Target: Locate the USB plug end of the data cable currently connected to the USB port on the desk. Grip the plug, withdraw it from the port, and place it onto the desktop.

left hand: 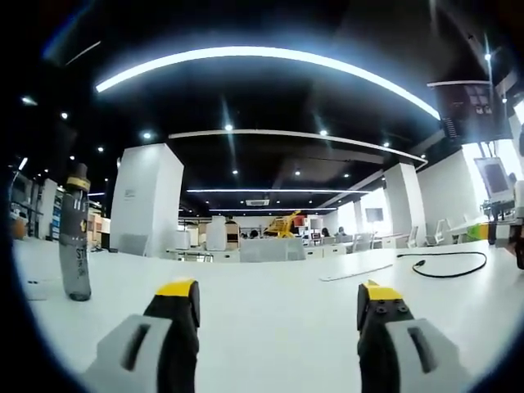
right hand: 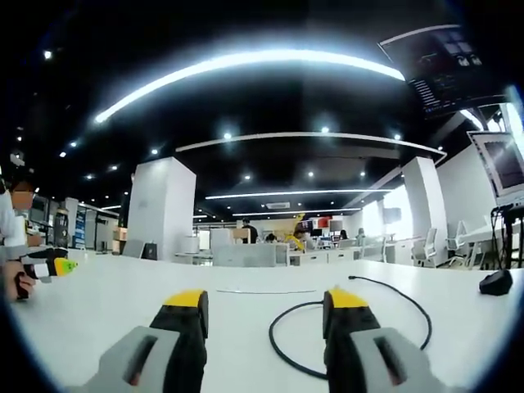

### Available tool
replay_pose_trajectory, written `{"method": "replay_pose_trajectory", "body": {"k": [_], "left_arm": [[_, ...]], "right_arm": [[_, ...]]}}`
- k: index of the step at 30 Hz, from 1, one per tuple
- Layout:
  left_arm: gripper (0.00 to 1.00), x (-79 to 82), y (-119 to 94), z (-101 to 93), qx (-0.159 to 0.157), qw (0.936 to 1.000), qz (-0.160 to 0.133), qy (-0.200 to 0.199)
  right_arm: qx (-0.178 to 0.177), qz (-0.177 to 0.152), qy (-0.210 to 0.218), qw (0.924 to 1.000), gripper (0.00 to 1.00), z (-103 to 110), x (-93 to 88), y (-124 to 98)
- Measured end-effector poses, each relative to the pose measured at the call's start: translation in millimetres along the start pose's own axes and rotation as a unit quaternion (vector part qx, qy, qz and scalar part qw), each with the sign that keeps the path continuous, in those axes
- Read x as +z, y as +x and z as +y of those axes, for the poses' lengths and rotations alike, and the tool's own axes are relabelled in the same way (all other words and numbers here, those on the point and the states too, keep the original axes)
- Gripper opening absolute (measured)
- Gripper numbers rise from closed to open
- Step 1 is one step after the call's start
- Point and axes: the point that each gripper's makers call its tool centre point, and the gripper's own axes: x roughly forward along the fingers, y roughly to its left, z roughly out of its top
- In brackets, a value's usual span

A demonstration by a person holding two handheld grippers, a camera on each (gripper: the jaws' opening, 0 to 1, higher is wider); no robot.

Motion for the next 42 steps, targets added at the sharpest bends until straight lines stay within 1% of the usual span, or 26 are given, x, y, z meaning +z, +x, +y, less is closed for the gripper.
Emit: {"method": "replay_pose_trajectory", "body": {"k": [4,7,10,14,18,20,21,24,26,28,30,33,37,39,42], "left_arm": [[0.78,-5.3,-1.0,2.8,0.007,0.9999,0.011,0.009],[0.78,-6.7,0.2,5.2,0.010,0.9998,0.015,0.003],[0.78,0.0,-3.2,6.4,0.013,0.9999,0.000,0.004],[0.78,3.4,-7.5,6.5,0.019,0.9996,-0.005,0.022],[0.78,8.8,-7.8,7.6,0.020,0.9995,-0.018,0.014],[0.78,9.1,-7.8,7.6,0.020,0.9995,-0.018,0.014],[0.78,8.7,-6.6,6.2,0.021,0.9995,-0.017,0.017],[0.78,3.8,-6.7,3.8,0.018,0.9996,-0.004,0.024],[0.78,1.8,-9.4,3.0,0.017,0.9996,-0.006,0.020],[0.78,-1.2,-10.6,1.8,0.010,0.9999,-0.001,0.006],[0.78,0.4,-13.8,2.4,0.006,0.9999,-0.010,-0.010],[0.78,1.9,-14.9,5.4,0.011,0.9997,-0.017,-0.014],[0.78,-1.7,-14.3,5.1,0.007,0.9996,-0.011,-0.026],[0.78,-2.3,-13.7,4.4,0.007,0.9997,-0.010,-0.023],[0.78,-3.5,-13.6,6.0,0.010,0.9997,-0.008,-0.022]], "right_arm": [[0.004,0.005,0.006,1.0000,0.57,1.0,-2.0,0.1],[0.003,-0.003,0.006,1.0000,0.57,1.2,0.9,-1.3],[0.002,0.000,-0.001,1.0000,0.57,1.9,0.1,-1.7],[-0.001,0.000,-0.010,1.0000,0.57,2.9,0.5,-2.8],[-0.007,-0.004,-0.014,0.9999,0.57,1.2,1.8,-4.7],[-0.007,-0.003,-0.014,0.9999,0.57,1.1,1.6,-4.8],[-0.011,0.004,-0.013,0.9998,0.57,-0.4,-1.6,-5.6],[-0.016,0.002,-0.011,0.9998,0.56,-2.9,-1.4,-6.0],[-0.019,0.006,-0.011,0.9997,0.56,-3.8,-3.0,-6.7],[-0.018,0.016,-0.010,0.9996,0.56,-3.1,-8.1,-8.3],[-0.009,0.013,-0.002,0.9999,0.56,0.6,-8.4,-9.8],[-0.019,0.006,-0.004,0.9998,0.56,-2.7,-5.4,-9.9],[-0.024,0.003,-0.006,0.9997,0.56,-5.5,-4.5,-10.8],[-0.028,-0.002,0.002,0.9996,0.56,-7.8,-3.3,-11.8],[-0.035,0.005,0.002,0.9994,0.56,-11.5,-6.8,-11.5]]}}
